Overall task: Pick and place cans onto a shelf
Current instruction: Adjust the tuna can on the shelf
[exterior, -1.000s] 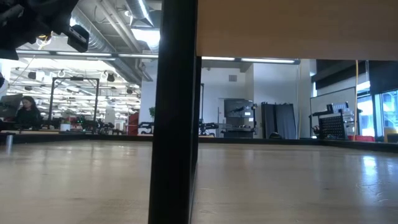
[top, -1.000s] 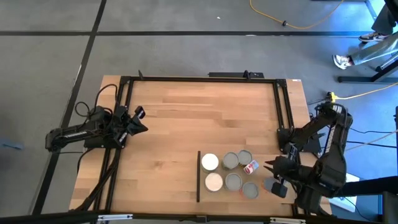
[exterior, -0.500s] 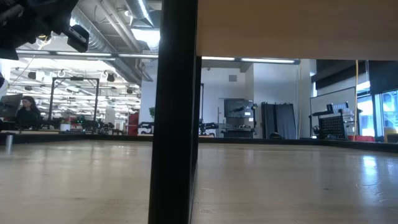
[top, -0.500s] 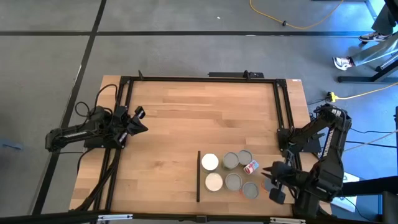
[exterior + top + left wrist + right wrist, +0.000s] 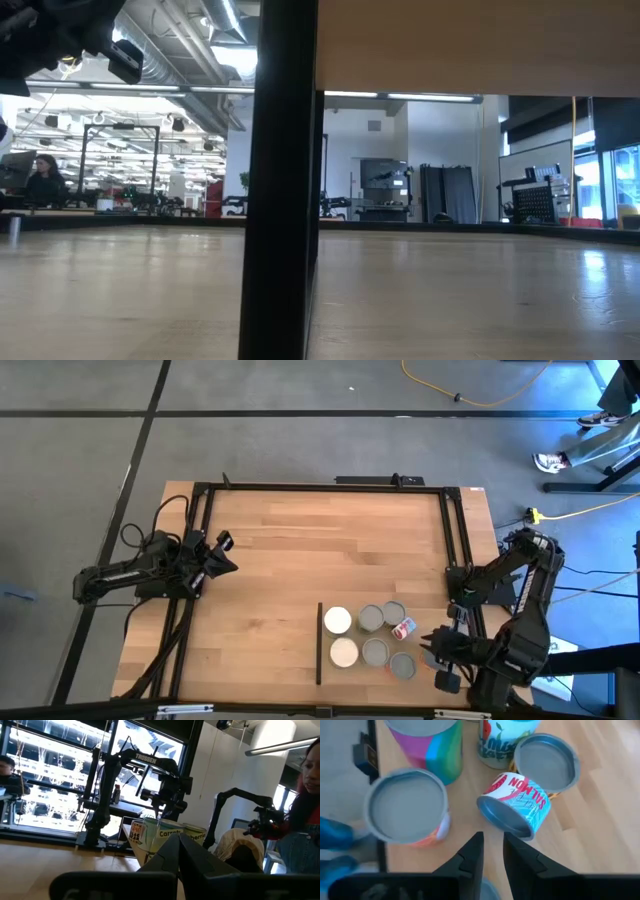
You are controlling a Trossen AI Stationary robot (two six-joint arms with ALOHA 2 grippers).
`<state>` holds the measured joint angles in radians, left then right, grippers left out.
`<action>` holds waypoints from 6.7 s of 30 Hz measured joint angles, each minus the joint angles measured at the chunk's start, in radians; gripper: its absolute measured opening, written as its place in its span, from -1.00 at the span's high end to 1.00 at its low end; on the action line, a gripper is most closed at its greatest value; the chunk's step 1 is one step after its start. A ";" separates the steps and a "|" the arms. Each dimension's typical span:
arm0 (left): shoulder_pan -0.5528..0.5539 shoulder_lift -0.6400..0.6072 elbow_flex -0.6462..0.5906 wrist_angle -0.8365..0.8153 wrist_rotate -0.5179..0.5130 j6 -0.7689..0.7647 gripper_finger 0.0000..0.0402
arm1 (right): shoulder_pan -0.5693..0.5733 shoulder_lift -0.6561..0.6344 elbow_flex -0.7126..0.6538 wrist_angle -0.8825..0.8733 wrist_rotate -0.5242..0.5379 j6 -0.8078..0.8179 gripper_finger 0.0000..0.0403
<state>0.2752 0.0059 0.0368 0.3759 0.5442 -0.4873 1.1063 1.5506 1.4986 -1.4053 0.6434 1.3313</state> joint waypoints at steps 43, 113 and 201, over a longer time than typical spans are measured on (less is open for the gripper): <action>0.000 0.000 0.000 0.000 -0.003 0.000 1.00 | -0.063 0.149 0.073 -0.165 0.010 -0.319 0.63; 0.000 0.000 0.000 0.001 -0.011 0.026 1.00 | -0.083 0.137 0.016 -0.165 0.041 -0.494 0.63; 0.000 0.000 0.000 0.001 -0.026 0.078 1.00 | -0.090 0.171 0.082 -0.019 0.100 -0.549 0.63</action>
<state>0.2752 0.0063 0.0368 0.3767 0.5181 -0.4097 1.0162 1.7218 1.5810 -1.4242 0.7439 0.7821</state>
